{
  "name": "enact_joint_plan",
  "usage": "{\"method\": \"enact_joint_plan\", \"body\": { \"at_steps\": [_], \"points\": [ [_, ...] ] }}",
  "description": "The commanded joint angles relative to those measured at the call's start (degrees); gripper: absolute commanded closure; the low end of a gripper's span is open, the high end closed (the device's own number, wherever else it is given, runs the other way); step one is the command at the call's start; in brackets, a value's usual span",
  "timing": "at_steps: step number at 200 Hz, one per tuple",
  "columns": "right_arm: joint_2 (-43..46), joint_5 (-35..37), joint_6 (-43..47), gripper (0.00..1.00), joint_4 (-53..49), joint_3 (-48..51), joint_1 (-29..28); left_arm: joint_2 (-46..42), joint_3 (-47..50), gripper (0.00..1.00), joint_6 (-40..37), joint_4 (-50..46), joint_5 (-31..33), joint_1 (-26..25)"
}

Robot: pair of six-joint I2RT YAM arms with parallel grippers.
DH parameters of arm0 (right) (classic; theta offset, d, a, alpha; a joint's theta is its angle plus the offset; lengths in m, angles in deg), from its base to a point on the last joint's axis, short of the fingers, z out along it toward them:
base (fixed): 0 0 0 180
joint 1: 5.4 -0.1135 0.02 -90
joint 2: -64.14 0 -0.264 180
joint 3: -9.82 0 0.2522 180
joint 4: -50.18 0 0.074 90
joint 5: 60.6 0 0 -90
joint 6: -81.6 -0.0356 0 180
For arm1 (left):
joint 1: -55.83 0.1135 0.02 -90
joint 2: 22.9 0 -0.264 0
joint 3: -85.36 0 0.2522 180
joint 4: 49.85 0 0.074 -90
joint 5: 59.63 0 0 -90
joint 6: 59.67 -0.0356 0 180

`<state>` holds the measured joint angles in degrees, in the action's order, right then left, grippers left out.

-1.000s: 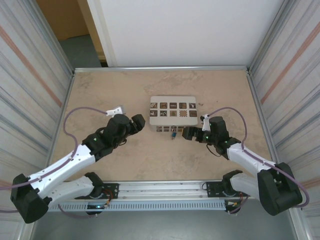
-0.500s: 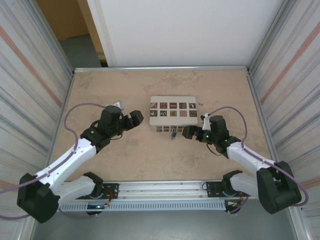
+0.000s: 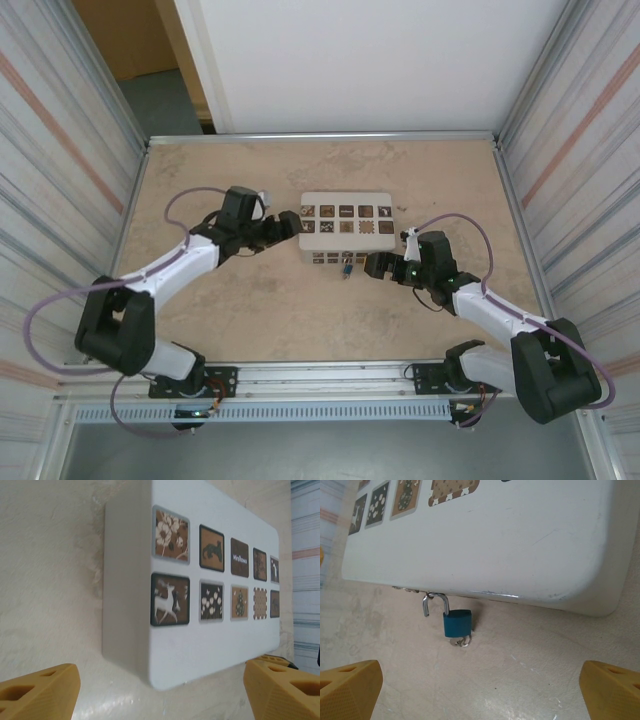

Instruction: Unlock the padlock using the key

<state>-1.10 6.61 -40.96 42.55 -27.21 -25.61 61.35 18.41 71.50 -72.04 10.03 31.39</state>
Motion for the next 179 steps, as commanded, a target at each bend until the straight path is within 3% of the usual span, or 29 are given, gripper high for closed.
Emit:
{"method": "enact_joint_plan", "body": {
  "at_steps": [1,74,179],
  "points": [
    [-0.4,-1.0,-0.9,0.01,1.3,-1.0,0.4,5.0,-4.6,0.16,-4.0,1.3,-5.1,1.1],
    [-1.0,-1.4,-0.3,0.01,1.7,-1.4,0.4,19.4,-16.9,0.12,-9.9,-5.2,-8.5,1.0],
    [-2.9,-2.7,0.9,0.01,1.9,-3.1,0.7,23.2,-15.4,0.18,-11.0,-6.9,-7.6,1.1]
  ]
}}
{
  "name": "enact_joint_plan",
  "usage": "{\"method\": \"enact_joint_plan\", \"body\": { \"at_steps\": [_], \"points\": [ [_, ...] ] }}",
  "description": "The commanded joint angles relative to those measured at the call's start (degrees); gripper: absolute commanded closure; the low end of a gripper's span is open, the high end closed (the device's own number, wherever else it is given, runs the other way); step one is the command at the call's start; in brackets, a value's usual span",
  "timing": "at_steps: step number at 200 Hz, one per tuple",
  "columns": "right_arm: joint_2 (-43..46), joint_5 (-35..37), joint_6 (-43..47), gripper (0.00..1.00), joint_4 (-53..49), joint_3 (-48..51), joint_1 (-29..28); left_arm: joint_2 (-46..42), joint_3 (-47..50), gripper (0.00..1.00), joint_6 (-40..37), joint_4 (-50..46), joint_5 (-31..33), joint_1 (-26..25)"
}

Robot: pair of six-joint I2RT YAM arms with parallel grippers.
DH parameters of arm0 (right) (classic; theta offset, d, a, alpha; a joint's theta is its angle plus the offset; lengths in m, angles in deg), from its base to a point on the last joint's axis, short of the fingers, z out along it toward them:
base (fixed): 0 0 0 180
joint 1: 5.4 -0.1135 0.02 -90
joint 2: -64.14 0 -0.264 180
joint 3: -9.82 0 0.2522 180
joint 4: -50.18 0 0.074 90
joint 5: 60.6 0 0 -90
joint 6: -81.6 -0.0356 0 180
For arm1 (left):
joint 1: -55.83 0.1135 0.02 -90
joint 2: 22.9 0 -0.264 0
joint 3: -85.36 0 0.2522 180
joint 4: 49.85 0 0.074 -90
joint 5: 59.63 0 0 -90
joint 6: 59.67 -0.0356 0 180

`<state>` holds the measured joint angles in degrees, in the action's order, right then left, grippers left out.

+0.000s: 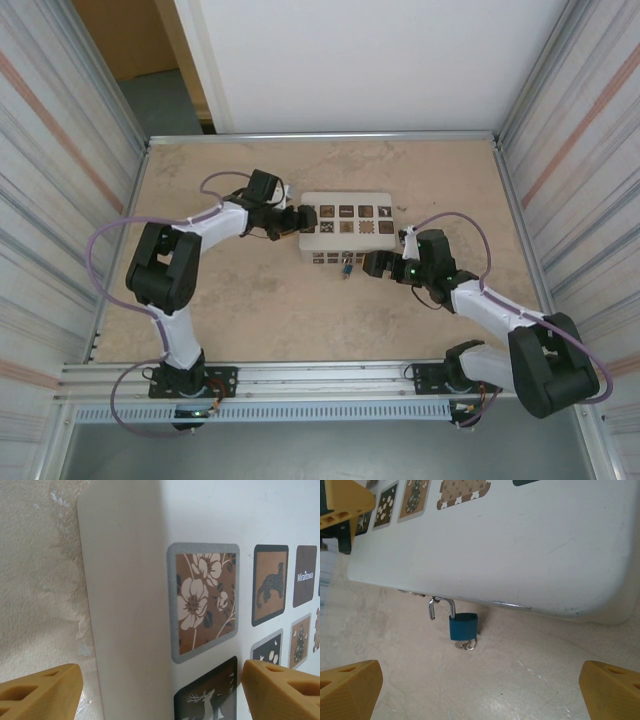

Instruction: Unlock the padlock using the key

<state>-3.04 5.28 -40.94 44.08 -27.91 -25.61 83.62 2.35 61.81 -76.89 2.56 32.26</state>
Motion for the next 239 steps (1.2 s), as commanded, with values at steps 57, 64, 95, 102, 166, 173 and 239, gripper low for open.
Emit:
{"method": "enact_joint_plan", "body": {
  "at_steps": [57,64,95,102,166,173,239],
  "points": [
    [-4.3,-3.5,2.6,0.01,0.9,-5.0,2.4,-2.1,7.2,0.18,-0.8,-1.8,1.7,0.2],
    [-4.9,-3.9,2.8,0.01,1.2,-5.4,2.6,-2.6,8.1,0.18,-0.6,-1.7,2.1,0.2],
    [-8.3,-5.9,3.4,0.01,2.8,-7.4,3.4,-4.8,12.6,0.18,0.3,-0.7,2.8,0.1],
    [-9.1,-6.1,3.7,0.01,2.8,-8.0,3.5,-5.1,13.4,0.18,0.6,-0.4,2.8,0.1],
    [-16.1,-8.1,6.3,0.01,6.3,-12.6,4.6,-7.5,18.1,0.19,2.3,1.4,3.1,-0.5],
    [-16.9,-8.1,6.6,0.01,6.6,-13.3,4.7,-7.8,18.4,0.19,2.5,1.4,3.1,-0.5],
    [-23.6,-9.6,7.9,0.01,12.7,-16.9,5.8,-7.9,17.9,0.19,3.2,1.7,3.9,-1.4]
  ]
}}
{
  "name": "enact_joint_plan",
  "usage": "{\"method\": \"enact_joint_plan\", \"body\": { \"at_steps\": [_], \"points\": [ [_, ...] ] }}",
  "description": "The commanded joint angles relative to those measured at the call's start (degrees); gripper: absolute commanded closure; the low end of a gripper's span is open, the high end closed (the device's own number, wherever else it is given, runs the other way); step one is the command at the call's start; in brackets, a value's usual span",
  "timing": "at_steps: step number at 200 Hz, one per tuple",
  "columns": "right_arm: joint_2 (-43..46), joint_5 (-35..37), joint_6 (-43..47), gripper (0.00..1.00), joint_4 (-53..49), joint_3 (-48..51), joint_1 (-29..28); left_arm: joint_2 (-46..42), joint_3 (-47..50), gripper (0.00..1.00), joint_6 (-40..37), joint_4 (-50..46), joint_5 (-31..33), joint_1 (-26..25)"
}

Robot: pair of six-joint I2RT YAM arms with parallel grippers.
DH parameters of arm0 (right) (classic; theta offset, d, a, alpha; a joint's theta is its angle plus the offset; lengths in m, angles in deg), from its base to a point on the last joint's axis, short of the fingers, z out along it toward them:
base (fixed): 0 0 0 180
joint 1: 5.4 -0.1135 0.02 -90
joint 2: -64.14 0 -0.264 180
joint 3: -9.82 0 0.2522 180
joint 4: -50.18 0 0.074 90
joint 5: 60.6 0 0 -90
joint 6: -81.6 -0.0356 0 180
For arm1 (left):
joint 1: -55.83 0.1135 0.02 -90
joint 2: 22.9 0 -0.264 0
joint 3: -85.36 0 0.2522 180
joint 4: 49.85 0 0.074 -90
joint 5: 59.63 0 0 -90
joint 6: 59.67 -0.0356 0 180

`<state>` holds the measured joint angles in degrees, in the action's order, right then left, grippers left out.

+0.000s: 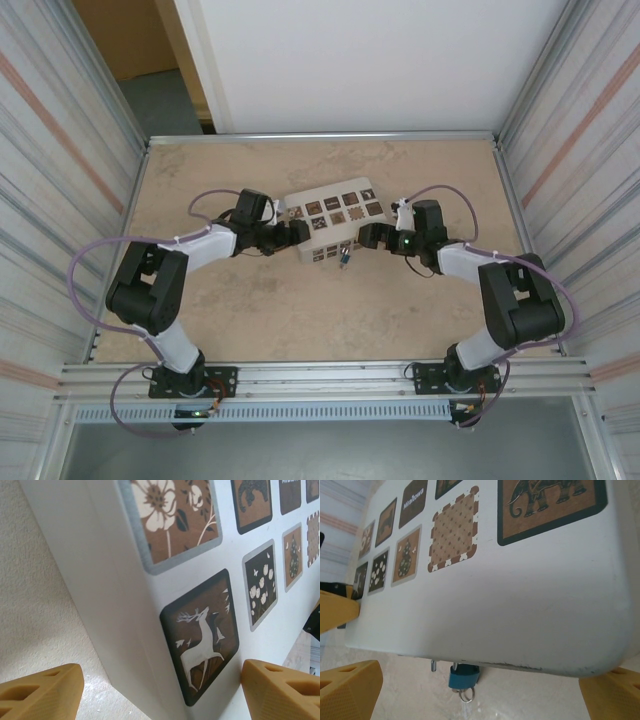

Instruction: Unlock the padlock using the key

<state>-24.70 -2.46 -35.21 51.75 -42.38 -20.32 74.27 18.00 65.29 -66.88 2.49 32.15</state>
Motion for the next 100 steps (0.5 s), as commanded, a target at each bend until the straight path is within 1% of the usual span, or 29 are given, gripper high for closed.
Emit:
{"method": "enact_joint_plan", "body": {
  "at_steps": [1,56,100],
  "points": [
    [-2.0,-1.9,2.2,0.01,5.1,-2.4,0.5,1.5,2.3,0.19,-0.2,-8.3,3.9,-1.3],
    [-5.8,-3.1,2.4,0.01,7.4,-4.8,0.8,1.6,2.0,0.19,-0.2,-8.4,4.6,-1.5],
    [-4.0,-2.3,2.2,0.01,8.0,-2.8,0.8,0.6,1.6,0.19,-0.3,-8.9,4.3,-1.5]
  ]
}}
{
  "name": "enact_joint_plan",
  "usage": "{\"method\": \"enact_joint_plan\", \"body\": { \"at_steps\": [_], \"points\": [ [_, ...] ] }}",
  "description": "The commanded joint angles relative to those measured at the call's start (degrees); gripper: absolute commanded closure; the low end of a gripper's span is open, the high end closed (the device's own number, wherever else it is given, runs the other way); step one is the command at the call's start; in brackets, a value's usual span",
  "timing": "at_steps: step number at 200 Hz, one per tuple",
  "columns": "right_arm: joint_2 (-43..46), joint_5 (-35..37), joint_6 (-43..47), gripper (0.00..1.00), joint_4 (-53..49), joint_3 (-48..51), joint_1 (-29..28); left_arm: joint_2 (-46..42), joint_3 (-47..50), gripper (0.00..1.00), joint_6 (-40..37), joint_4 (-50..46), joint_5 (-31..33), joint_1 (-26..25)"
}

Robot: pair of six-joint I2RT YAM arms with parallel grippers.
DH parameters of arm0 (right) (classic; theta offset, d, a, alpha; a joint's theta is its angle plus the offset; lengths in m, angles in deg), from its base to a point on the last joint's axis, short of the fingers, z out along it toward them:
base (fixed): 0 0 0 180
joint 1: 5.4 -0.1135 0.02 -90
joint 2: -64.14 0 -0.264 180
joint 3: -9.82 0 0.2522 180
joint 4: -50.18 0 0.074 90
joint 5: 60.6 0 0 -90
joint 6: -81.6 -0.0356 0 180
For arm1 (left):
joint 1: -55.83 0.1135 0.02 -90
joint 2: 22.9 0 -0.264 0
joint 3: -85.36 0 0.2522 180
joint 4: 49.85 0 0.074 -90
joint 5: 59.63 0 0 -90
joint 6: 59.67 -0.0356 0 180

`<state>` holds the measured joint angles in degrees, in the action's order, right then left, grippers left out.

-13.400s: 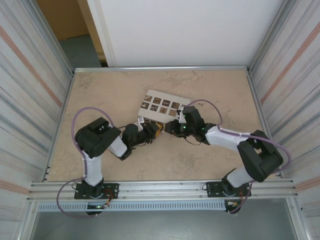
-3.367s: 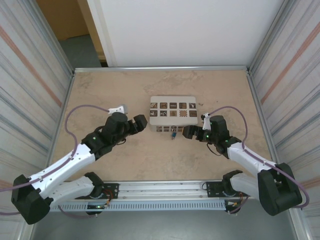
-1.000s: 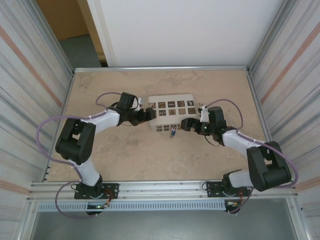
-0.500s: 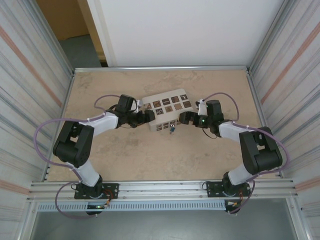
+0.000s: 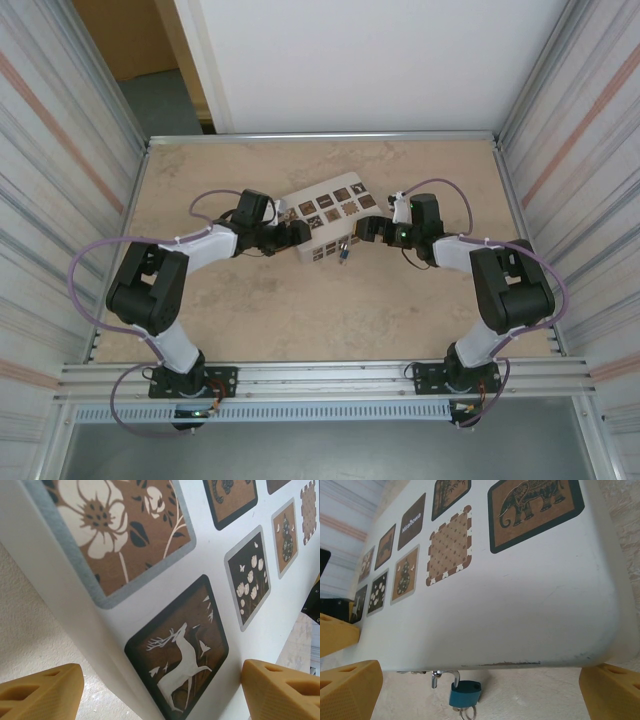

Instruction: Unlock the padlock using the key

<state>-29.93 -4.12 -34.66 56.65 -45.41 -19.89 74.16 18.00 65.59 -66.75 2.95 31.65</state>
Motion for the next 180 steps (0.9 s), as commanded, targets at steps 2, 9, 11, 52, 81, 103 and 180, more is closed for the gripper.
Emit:
{"method": "enact_joint_plan", "body": {
  "at_steps": [2,9,11,52,81,103,180],
  "points": [
    [1.3,-0.7,1.7,0.01,3.1,0.4,0.4,0.6,1.6,0.19,-0.6,-9.0,3.9,-1.0],
    [1.8,-0.5,1.5,0.01,3.1,0.9,0.4,0.3,1.6,0.19,-0.6,-9.1,3.9,-1.0],
    [2.0,-0.5,1.5,0.01,3.1,1.1,0.5,0.2,1.6,0.19,-0.6,-9.2,3.9,-1.0],
    [5.7,-0.2,0.3,0.01,3.4,5.0,0.5,-1.4,-0.7,0.18,-1.8,-11.3,3.6,-1.0],
    [9.6,0.6,-1.5,0.01,4.0,9.1,0.5,-3.6,-2.6,0.17,-2.5,-12.8,3.6,-1.0],
    [13.0,1.1,-3.4,0.01,5.3,12.8,0.4,-6.7,-2.8,0.17,-2.3,-13.1,3.8,-1.0],
    [17.2,-2.3,-8.8,0.03,10.9,18.9,-1.5,-17.0,-3.0,0.38,-3.0,-12.9,1.7,-1.0]
  ]
}}
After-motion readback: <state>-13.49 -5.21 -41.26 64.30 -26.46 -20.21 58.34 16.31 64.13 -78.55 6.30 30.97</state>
